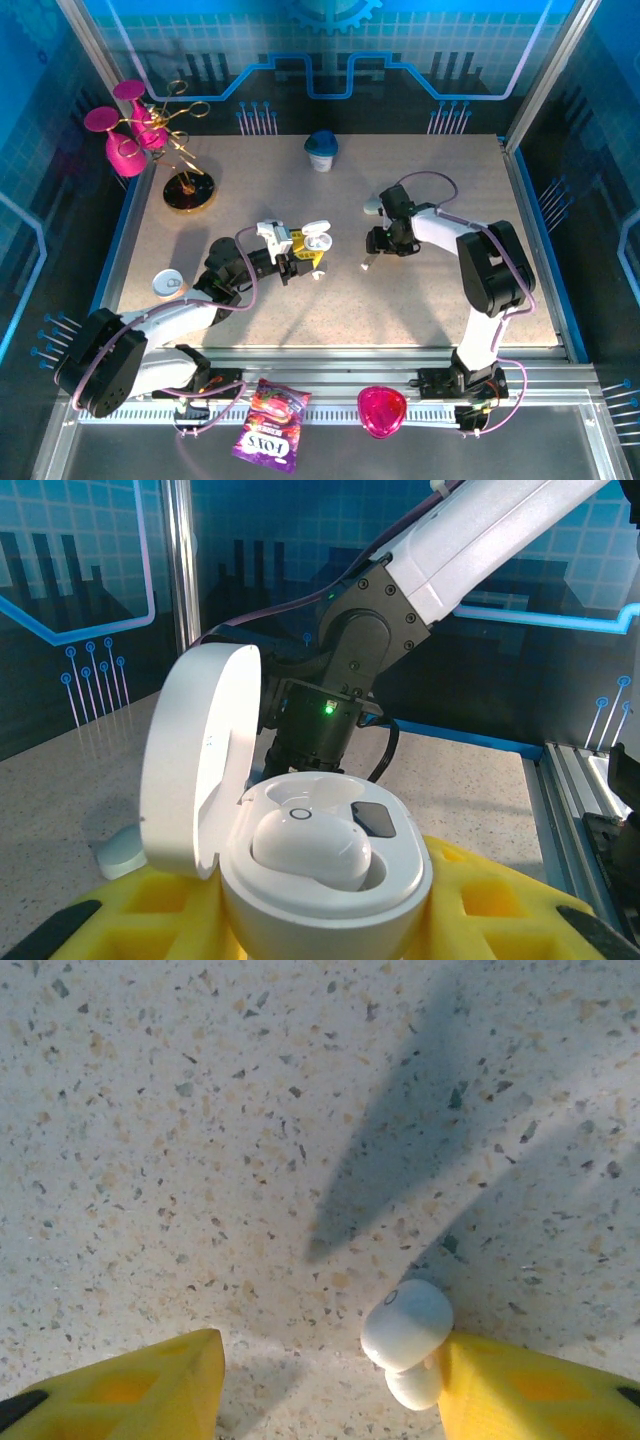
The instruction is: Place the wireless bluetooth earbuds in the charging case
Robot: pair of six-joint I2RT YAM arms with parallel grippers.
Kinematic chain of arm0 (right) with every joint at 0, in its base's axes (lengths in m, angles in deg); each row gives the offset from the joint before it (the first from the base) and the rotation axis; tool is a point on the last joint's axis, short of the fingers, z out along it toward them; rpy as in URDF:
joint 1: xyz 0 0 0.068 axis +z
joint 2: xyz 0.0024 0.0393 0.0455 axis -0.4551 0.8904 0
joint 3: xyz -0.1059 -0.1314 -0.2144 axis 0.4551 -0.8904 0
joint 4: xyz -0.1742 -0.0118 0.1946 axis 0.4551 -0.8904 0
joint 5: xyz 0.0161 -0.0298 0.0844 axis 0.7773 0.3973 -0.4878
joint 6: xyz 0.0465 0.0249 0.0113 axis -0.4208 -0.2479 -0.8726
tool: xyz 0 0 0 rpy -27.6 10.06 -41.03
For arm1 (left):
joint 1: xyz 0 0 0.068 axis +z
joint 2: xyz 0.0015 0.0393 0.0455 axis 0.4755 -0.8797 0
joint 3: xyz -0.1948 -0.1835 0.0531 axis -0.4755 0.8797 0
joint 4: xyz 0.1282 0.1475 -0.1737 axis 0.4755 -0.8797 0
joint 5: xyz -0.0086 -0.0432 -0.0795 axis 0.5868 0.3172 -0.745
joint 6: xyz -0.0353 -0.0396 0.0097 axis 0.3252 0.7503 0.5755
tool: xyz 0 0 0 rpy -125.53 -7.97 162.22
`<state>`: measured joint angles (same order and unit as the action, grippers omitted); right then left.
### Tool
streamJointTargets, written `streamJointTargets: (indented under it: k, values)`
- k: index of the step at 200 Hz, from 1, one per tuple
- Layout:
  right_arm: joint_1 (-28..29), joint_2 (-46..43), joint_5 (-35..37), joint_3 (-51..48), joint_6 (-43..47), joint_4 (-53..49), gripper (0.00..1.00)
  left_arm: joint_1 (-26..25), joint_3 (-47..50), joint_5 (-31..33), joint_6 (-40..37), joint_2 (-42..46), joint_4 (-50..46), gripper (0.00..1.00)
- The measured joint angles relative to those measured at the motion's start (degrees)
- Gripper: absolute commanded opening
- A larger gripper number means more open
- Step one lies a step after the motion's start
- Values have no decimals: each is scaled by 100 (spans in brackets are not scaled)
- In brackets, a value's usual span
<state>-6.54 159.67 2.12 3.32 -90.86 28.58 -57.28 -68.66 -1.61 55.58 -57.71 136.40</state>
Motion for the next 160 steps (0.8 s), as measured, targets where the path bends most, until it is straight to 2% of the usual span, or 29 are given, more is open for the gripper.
streamJointTargets:
  k: [60, 120, 160]
  values:
    - [7, 61, 444, 472, 286, -407, 58, 0, 0, 0, -2, 0, -2, 25]
    - [31, 306, 780, 1093, 662, -1040, 38, 0, 0, 0, -2, 0, 0, 25]
    - [94, 723, 817, 1405, 730, -1357, 34, 0, 0, 0, -17, 0, -4, 24]
